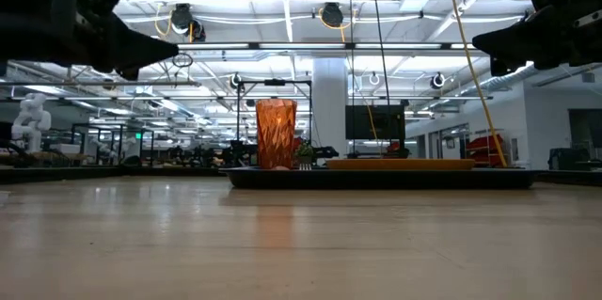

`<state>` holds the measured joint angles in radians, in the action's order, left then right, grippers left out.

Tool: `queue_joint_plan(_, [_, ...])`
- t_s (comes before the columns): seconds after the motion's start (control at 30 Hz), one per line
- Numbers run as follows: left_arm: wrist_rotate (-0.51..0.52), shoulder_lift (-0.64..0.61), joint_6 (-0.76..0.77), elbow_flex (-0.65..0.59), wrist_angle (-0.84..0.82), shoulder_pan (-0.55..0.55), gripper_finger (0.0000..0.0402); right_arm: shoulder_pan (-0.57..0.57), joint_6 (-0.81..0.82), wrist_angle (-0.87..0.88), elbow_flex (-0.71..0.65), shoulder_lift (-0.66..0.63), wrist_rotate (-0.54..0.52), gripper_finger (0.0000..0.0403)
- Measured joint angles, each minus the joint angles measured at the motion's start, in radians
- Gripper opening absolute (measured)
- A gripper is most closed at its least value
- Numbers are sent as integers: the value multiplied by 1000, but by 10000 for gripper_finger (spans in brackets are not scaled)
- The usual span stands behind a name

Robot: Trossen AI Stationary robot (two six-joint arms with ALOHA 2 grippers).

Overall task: Pick and place plate/cup/fork/spoon on tray
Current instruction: Return to Home Position

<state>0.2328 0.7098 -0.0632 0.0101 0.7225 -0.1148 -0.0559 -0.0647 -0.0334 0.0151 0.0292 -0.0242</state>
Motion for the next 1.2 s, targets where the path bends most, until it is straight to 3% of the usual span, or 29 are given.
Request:
queue_joint_plan(0.13, [-24, -30, 34, 0, -74, 44, 4, 0, 0, 0, 0, 0, 0, 0])
queue_joint_plan(0.37, [-24, -128, 66, 0, -248, 28, 2, 0, 0, 0, 0, 0, 0, 0])
queue_joint_plan(1.2, [-151, -386, -16, 0, -410, 98, 2, 0, 0, 0, 0, 0, 0, 0])
